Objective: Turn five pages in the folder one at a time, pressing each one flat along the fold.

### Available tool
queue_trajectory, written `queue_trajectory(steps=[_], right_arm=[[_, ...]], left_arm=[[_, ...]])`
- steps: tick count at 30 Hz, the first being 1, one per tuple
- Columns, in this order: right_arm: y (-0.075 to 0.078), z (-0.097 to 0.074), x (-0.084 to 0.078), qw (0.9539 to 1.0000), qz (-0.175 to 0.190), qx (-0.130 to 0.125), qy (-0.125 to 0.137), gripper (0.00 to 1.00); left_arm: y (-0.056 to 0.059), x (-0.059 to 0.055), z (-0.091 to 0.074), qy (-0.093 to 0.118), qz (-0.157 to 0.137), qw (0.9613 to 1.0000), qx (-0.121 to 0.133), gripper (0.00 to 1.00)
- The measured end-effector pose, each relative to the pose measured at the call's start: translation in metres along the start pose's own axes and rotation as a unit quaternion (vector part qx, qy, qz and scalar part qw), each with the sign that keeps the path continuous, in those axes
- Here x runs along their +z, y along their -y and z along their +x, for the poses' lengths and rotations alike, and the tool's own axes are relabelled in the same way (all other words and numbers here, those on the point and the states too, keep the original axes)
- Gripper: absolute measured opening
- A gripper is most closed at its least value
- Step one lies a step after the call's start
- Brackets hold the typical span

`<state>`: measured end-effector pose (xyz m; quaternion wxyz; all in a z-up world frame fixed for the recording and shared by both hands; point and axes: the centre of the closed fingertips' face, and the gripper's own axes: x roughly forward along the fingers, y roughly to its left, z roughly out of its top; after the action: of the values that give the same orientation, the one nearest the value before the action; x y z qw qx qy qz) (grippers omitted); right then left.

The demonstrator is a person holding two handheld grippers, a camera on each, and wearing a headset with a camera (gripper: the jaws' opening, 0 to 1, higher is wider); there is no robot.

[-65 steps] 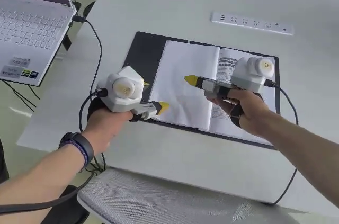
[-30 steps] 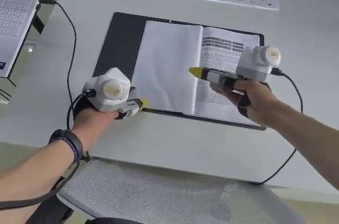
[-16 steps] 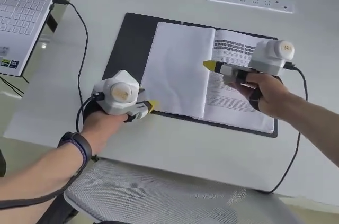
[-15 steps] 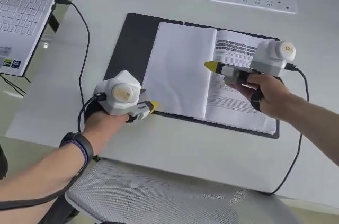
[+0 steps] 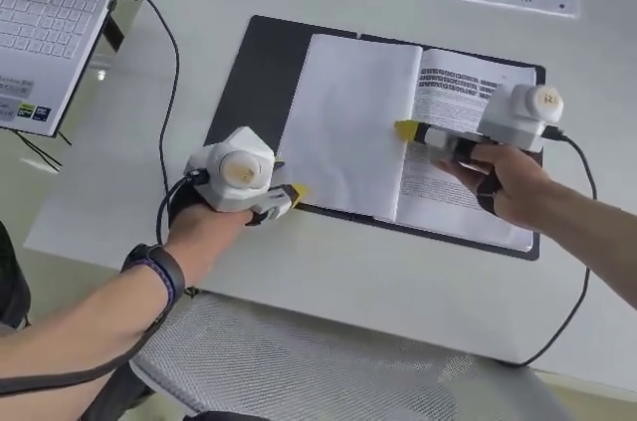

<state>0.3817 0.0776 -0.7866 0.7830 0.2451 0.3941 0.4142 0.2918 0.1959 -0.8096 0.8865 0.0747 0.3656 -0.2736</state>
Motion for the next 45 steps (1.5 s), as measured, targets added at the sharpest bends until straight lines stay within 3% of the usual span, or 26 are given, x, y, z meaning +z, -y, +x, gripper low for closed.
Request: queue_trajectory(steps=[5,8,13,16,17,22,24,34,40,45], right_arm=[[0.002,0.001,0.000,1.0000,-0.004,0.003,-0.001,0.00],[0.012,0.003,0.003,0.9999,-0.007,0.010,-0.004,0.00],[0.010,0.006,0.008,0.9998,-0.015,0.013,-0.004,0.00],[0.014,0.009,0.018,0.9999,-0.001,0.010,0.010,0.00],[0.026,0.013,0.024,0.9999,0.006,0.006,0.014,0.00],[0.037,0.023,0.039,0.9996,0.022,0.006,0.019,0.00],[0.032,0.022,0.041,0.9991,0.030,0.006,0.028,0.00],[0.040,0.029,0.060,0.9953,0.066,0.002,0.071,0.00],[0.061,0.038,0.082,0.9917,0.083,-0.009,0.098,0.00],[0.079,0.048,0.100,0.9898,0.095,-0.018,0.105,0.00]], left_arm=[[0.000,0.000,0.000,-0.001,0.002,1.0000,0.000,0.30],[0.001,0.001,-0.001,-0.001,0.003,1.0000,0.001,0.30],[0.002,0.002,-0.003,-0.001,0.003,1.0000,0.002,0.30],[0.002,0.002,-0.004,-0.002,0.003,1.0000,0.001,0.30],[0.002,0.002,-0.004,-0.002,0.003,1.0000,0.002,0.30],[0.002,0.002,-0.005,-0.002,0.003,1.0000,0.002,0.30],[0.002,0.002,-0.005,-0.002,0.002,1.0000,0.001,0.30],[0.001,0.002,-0.005,-0.002,0.002,1.0000,-0.001,0.30],[0.001,0.001,-0.004,-0.003,0.003,1.0000,-0.003,0.30],[-0.001,0.001,-0.002,-0.004,0.004,1.0000,-0.006,0.29]])
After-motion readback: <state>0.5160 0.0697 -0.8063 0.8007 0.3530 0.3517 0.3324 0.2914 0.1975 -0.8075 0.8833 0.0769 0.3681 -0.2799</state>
